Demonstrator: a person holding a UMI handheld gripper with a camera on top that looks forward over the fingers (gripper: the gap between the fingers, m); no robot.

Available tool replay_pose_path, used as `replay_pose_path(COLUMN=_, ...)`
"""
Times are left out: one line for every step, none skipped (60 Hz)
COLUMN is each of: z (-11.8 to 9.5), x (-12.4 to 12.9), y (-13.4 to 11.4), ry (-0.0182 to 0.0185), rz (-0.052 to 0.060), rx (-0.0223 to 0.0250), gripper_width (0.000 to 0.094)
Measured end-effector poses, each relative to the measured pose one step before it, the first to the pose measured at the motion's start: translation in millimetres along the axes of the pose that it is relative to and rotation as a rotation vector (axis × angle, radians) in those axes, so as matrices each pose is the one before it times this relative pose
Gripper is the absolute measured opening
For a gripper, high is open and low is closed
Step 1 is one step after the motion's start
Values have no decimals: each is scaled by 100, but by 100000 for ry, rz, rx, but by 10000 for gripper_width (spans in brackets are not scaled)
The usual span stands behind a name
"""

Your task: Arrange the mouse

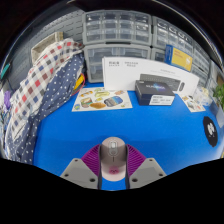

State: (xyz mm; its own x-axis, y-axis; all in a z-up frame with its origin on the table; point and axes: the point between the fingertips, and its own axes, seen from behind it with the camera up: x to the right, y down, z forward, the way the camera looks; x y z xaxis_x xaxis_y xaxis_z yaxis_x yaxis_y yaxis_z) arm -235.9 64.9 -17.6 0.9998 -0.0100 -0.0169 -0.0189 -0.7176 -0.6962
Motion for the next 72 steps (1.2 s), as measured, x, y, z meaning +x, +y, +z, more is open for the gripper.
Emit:
replay_pose_path(z=-3, x=-31, y=25, ry=-312, rz=-463, rx=-442, gripper_width=309)
replay_pose_path(z=4, x=0, y=13, ry=-221, rz=-676, rx=-480, gripper_width=310)
replay_pose_path(z=0, x=-34, y=0, ry=-363, rz=-569, rx=-383, gripper_width=311)
replay_pose_path(z=16, x=-51, y=-36, ry=-389, rz=-408, rx=-295, gripper_width=311)
replay_pose_path(z=-13, x=73, y=-12, ry=-605, rz=-448, rx=-554, gripper_width=311)
replay_pose_path(z=-2, x=-55, y=-5, ry=-622, rz=-201, rx=-559, gripper_width=310)
replay_pose_path(z=-37, x=-16, y=-29, ry=-683, rz=1, rx=-552, gripper_width=311)
replay_pose_path(z=-78, x=15, y=-63, ry=-616, rz=-43, rx=-466, gripper_width=311)
replay_pose_path(z=-127, x=53, y=-203, ry=-571, rz=-370, rx=62, gripper_width=312)
replay_pose_path(z=-181, x=121, y=-335, ry=-496, rz=-565, rx=456, gripper_width=312)
replay_pose_path(z=-233, x=221, y=-416, ry=-346, rz=-478, rx=681, gripper_width=309)
replay_pose_path(z=-312, x=321, y=-472, ry=-91, rz=-326, rx=804, gripper_width=310)
replay_pose_path(z=-377, x=424, y=-608, ry=25, rz=-389, rx=1084, gripper_width=310)
replay_pose_path(z=-425, x=470, y=-664, ry=-132, rz=-431, rx=1419, gripper_width=310)
replay_pose_path(z=-478, x=559, y=-778, ry=6, rz=-501, rx=1386, gripper_width=310)
replay_pose_path(z=-618, x=665, y=-789, ry=100, rz=-460, rx=1482, gripper_width=310)
replay_pose_path(z=-539, x=747, y=-823, ry=186, rz=-211, rx=1476, gripper_width=310)
replay_pose_path(z=-571, x=824, y=-917, ry=299, rz=-121, rx=1665, gripper_width=310)
replay_pose_path(z=-615, x=908, y=-948, ry=305, rz=-38, rx=1775, gripper_width=311)
replay_pose_path(z=-638, x=994, y=-974, ry=371, rz=-93, rx=1849, gripper_width=310)
replay_pose_path(z=-624, x=1049, y=-1028, ry=433, rz=-11, rx=1942, gripper_width=309)
replay_pose_path(z=-606, x=1099, y=-1000, ry=444, rz=-33, rx=1924, gripper_width=310)
replay_pose_path(z=-623, x=1158, y=-975, ry=532, rz=-140, rx=1943, gripper_width=309)
replay_pose_path(z=-335, x=1070, y=-827, ry=912, rz=130, rx=2634, gripper_width=310)
replay_pose_path(z=-749, x=1384, y=-968, ry=393, rz=-225, rx=1525, gripper_width=310)
replay_pose_path(z=-559, x=1310, y=-818, ry=554, rz=-150, rx=1644, gripper_width=309)
replay_pose_path(z=-518, x=1313, y=-749, ry=584, rz=-263, rx=1477, gripper_width=310)
replay_pose_path(z=-480, x=1384, y=-712, ry=565, rz=-374, rx=1410, gripper_width=312)
replay_pose_path(z=-443, x=1384, y=-686, ry=458, rz=-485, rx=1355, gripper_width=311)
replay_pose_path(z=-413, x=1410, y=-596, ry=362, rz=-478, rx=1172, gripper_width=312)
replay_pose_path(z=-395, x=1425, y=-474, ry=342, rz=-427, rx=885, gripper_width=313)
replay_pose_path(z=-382, x=1284, y=-238, ry=817, rz=-272, rx=1068, gripper_width=313)
replay_pose_path(z=-262, x=1564, y=-415, ry=54, rz=-634, rx=205, gripper_width=312)
replay_pose_path(z=-270, x=1481, y=-260, ry=429, rz=-624, rx=414, gripper_width=313)
replay_pose_path(z=-264, x=1490, y=-231, ry=486, rz=-671, rx=380, gripper_width=313)
replay_pose_path(z=-210, x=1495, y=-166, ry=595, rz=-628, rx=408, gripper_width=312)
replay_pose_path(z=-151, x=1457, y=-85, ry=567, rz=-460, rx=303, gripper_width=313)
replay_pose_path(z=-72, x=1275, y=174, ry=680, rz=-116, rx=444, gripper_width=313)
replay_pose_path(z=-56, x=1341, y=73, ry=330, rz=-24, rx=-12, gripper_width=312)
replay_pose_path(z=51, x=1376, y=116, ry=33, rz=85, rx=-223, gripper_width=312)
replay_pose_path(z=4, x=1256, y=231, ry=68, rz=-85, rx=-240, gripper_width=311)
replay_pose_path(z=38, x=1198, y=298, ry=64, rz=-216, rx=-420, gripper_width=311)
replay_pose_path(z=75, x=1170, y=395, ry=156, rz=-317, rx=-632, gripper_width=313)
replay_pose_path(z=117, x=1163, y=487, ry=287, rz=-351, rx=-840, gripper_width=312)
replay_pose_path(z=89, x=967, y=585, ry=402, rz=-477, rx=-1001, gripper_width=312)
replay_pose_path(z=271, x=1096, y=539, ry=279, rz=-543, rx=-1134, gripper_width=311)
replay_pose_path(z=250, x=1037, y=627, ry=438, rz=-439, rx=-1124, gripper_width=311)
replay_pose_path(z=277, x=982, y=700, ry=543, rz=-301, rx=-1208, gripper_width=312)
replay_pose_path(z=314, x=982, y=748, ry=554, rz=-157, rx=-1343, gripper_width=310)
replay_pose_path(z=341, x=880, y=814, ry=339, rz=113, rx=-1488, gripper_width=309)
replay_pose_path(z=407, x=763, y=877, ry=111, rz=305, rx=-1527, gripper_width=310)
replay_pose_path(z=452, x=664, y=883, ry=-63, rz=293, rx=-1474, gripper_width=310)
replay_pose_path(z=474, x=582, y=912, ry=-145, rz=322, rx=-1404, gripper_width=311)
replay_pose_path(z=527, x=511, y=912, ry=-85, rz=419, rx=-1323, gripper_width=311)
replay_pose_path(z=174, x=415, y=974, ry=326, rz=519, rx=-1699, gripper_width=310)
replay_pose_path(z=546, x=423, y=907, ry=-221, rz=509, rx=-1582, gripper_width=309)
replay_pose_path(z=670, x=386, y=947, ry=-725, rz=438, rx=-1533, gripper_width=311)
replay_pose_path(z=547, x=268, y=914, ry=-648, rz=245, rx=-1774, gripper_width=310)
replay_pose_path(z=500, x=231, y=849, ry=-605, rz=182, rx=-1697, gripper_width=309)
replay_pose_path(z=512, x=217, y=780, ry=-514, rz=184, rx=-1312, gripper_width=310)
replay_pose_path(z=483, x=216, y=716, ry=-458, rz=117, rx=-1118, gripper_width=312)
replay_pose_path(z=478, x=162, y=679, ry=-496, rz=115, rx=-1136, gripper_width=313)
replay_pose_path(z=270, x=-1, y=575, ry=-176, rz=155, rx=-1392, gripper_width=312)
replay_pose_path(z=438, x=153, y=664, ry=-1021, rz=536, rx=-1012, gripper_width=313)
replay_pose_path(z=380, x=-11, y=519, ry=-816, rz=738, rx=-684, gripper_width=311)
replay_pose_path(z=343, x=-40, y=419, ry=-944, rz=767, rx=-573, gripper_width=311)
replay_pose_path(z=316, x=-10, y=421, ry=-828, rz=606, rx=-448, gripper_width=310)
replay_pose_path(z=301, x=3, y=380, ry=-687, rz=430, rx=-549, gripper_width=308)
replay_pose_path(z=262, x=37, y=393, ry=-391, rz=226, rx=-702, gripper_width=309)
replay_pose_path(z=261, x=56, y=406, ry=-229, rz=83, rx=-838, gripper_width=309)
replay_pose_path(z=261, x=84, y=412, ry=-111, rz=-116, rx=-898, gripper_width=311)
replay_pose_path(z=261, x=56, y=444, ry=-53, rz=-310, rx=-1135, gripper_width=311)
